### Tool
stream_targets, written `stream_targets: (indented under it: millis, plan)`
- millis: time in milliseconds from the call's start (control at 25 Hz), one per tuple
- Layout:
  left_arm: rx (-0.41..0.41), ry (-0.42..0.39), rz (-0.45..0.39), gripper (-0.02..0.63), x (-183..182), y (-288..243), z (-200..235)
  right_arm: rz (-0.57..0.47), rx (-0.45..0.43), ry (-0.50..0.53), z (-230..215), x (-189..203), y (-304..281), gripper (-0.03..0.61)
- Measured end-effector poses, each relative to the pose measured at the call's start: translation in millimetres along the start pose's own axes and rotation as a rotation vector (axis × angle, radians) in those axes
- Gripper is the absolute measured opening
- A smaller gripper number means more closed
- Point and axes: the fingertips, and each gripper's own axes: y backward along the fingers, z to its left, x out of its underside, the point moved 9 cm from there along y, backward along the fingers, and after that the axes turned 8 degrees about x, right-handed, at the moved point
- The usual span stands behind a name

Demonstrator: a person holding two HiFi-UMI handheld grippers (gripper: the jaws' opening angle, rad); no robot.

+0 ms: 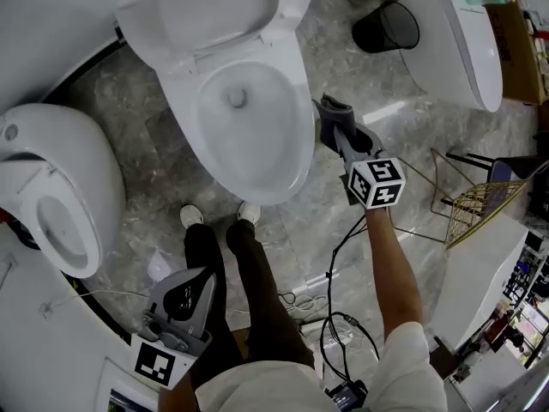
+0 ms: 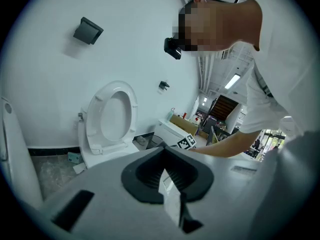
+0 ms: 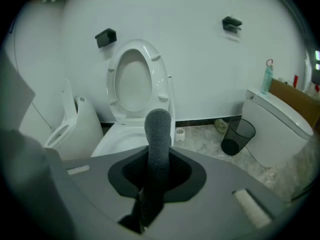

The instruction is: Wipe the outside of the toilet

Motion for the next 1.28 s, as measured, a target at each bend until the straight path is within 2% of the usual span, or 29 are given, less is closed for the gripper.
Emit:
stream_targets:
  millis: [240, 480, 840, 960, 1080, 1280]
  plan:
    - [0.015, -0.038, -0.009, -0.002, -19.9, 12.8, -14.0, -0.094, -0.028, -0.177, 31.5, 5.9, 82.4, 0.060]
    - [0.036, -0.088, -0.025, -0.002, -60.9, 29.4, -38.3, -0.194, -0.012, -0.278, 53.0, -22.0, 169.9, 0.060]
    - [0.067, -0.147, -0.038, -0.002, -121.6, 50.6, -71.1, -0.355, 0.006, -0.352, 72.8, -88.0, 277.1, 0.060]
    - [0.090, -0.194, -0.043, -0.002, -144.3, 53.4, -81.4, -0.417, -0.005, -0.378, 77.6, -115.0, 309.3, 0.060]
    - [0.094, -0.215, -0.057, -0.002, -171.8, 58.5, -93.3, -0.474, -0.020, -0.365, 88.7, -141.2, 341.8, 0.060]
    - [0.131, -0.326, -0.062, -0.002, -208.1, 72.4, -110.4, -0.576, -0.034, -0.292, 110.9, -179.7, 396.1, 0.060]
